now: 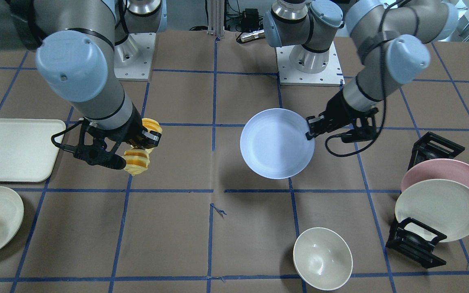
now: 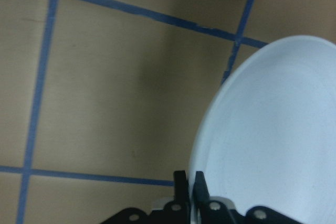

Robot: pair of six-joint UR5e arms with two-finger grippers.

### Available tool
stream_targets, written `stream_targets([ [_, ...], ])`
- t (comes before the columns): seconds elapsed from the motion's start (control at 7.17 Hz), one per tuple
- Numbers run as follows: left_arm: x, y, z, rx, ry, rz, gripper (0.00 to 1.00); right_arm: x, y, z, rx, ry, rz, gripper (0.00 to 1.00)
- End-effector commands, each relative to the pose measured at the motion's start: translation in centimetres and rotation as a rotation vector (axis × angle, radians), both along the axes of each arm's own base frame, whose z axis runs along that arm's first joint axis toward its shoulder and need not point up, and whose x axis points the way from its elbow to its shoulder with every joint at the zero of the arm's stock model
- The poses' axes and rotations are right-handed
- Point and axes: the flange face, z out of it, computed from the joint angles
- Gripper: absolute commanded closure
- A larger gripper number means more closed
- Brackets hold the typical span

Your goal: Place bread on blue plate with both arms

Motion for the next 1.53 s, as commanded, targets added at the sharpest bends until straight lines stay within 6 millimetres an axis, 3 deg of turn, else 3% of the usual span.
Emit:
stream_targets([
  [0.0, -7.9, 1.4, -4.2, -0.111, 0.050, 0.054, 1.00, 2.8, -0.1, -1.4, -0.014, -0.003, 0.011, 1.00],
  [0.28, -12.9, 1.6, -6.7, -0.137, 0.055, 0.044, 1.00, 6.3, -0.1, -3.3, -0.023, -0.043, 0.016, 1.00],
  [0.42, -14.0, 1.3, -8.1, -0.146, 0.064, 0.060, 1.00, 7.6, 0.1, -4.4, -0.012, -0.036, 0.011, 1.00],
  [0.7, -14.6, 0.2, -10.6, -0.181, 0.077, 0.053, 1.00, 10.1, 0.2, -6.8, -0.001, -0.050, 0.042, 1.00],
  [0.84, -15.1, 0.4, -11.3, -0.171, 0.068, 0.035, 0.85, 12.0, 0.3, -8.6, 0.001, -0.066, 0.065, 1.00],
  [0.98, -15.4, 0.3, -11.3, -0.175, 0.068, 0.023, 0.39, 12.6, 0.4, -9.2, 0.006, -0.066, 0.075, 1.00],
  [1.12, -15.1, -0.1, -10.8, -0.188, 0.066, 0.023, 0.24, 12.5, 0.7, -11.2, 0.033, -0.057, 0.076, 1.00],
  [1.4, -13.8, -0.7, -8.8, -0.211, 0.068, 0.044, 0.06, 12.4, 1.5, -14.0, -0.004, -0.074, 0.076, 1.00],
])
